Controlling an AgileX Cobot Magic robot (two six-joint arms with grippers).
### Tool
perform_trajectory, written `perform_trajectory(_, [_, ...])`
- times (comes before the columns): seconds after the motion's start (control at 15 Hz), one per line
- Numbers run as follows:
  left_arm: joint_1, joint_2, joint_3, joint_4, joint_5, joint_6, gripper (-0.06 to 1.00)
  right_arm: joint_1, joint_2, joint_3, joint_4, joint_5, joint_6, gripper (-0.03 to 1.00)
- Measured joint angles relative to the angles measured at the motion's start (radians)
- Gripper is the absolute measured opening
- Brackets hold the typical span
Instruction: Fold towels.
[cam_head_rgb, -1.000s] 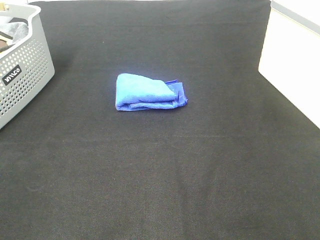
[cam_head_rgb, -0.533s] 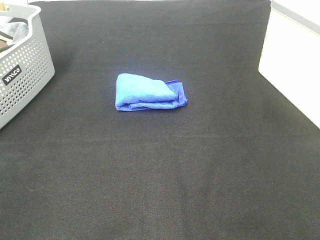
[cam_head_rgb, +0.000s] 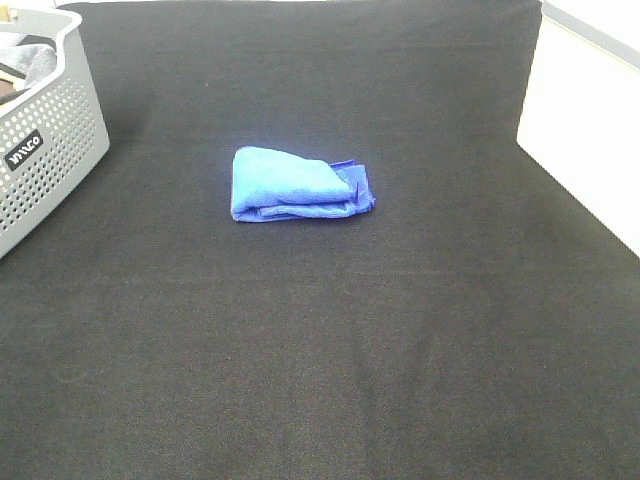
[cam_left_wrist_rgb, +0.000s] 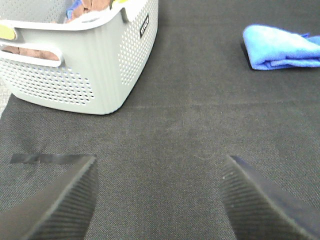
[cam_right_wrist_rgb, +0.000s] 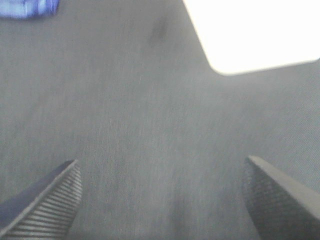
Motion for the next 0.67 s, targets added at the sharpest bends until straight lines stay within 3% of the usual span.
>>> perform_trajectory(0.67, [0.0,-0.002,0.0,-0.003,0.0,0.0,0.67,0.0,-0.124,0.001,0.014,0.0,0.0,0.82])
